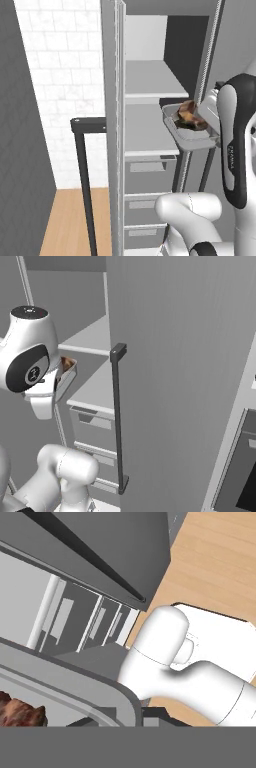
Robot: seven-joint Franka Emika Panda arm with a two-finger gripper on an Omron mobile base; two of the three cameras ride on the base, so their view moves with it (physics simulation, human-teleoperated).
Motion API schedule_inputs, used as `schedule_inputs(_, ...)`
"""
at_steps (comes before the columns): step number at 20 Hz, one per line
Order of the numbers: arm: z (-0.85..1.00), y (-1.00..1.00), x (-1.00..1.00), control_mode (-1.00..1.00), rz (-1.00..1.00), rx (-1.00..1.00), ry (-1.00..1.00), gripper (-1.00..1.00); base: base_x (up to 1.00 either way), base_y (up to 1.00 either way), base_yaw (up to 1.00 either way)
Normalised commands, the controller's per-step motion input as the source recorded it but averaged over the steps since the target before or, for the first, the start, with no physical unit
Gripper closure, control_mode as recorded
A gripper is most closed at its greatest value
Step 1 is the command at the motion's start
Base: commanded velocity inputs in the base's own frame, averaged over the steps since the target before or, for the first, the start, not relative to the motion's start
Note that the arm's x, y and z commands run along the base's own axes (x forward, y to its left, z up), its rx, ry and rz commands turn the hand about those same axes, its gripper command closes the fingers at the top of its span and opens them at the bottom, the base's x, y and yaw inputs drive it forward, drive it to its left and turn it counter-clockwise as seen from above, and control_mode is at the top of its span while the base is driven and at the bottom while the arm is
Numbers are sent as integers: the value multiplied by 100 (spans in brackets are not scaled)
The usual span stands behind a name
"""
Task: Take the meat container that has the steak and place it on the second highest rack of the freezer. Then take the vegetable container that has the tomato and broccoli and place it on the highest rack of the freezer.
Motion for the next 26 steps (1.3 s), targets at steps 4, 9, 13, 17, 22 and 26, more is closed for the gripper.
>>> schedule_inputs(4, 0, 0, 0, 100, 0, 0, 0, 100, 0, 0, 0)
schedule_inputs(9, -6, 3, 0, -100, 0, 1, 2, 100, 0, 0, 0)
schedule_inputs(13, -36, 26, 11, -100, 0, 0, 2, 100, 0, 0, 0)
schedule_inputs(17, -58, 54, 59, -100, 0, 0, 3, 100, 0, 0, 0)
schedule_inputs(22, -48, 6, 69, -100, -1, 0, 0, 100, 0, 0, 0)
schedule_inputs(26, -51, 0, 60, -100, -3, 0, -3, 100, 0, 0, 0)
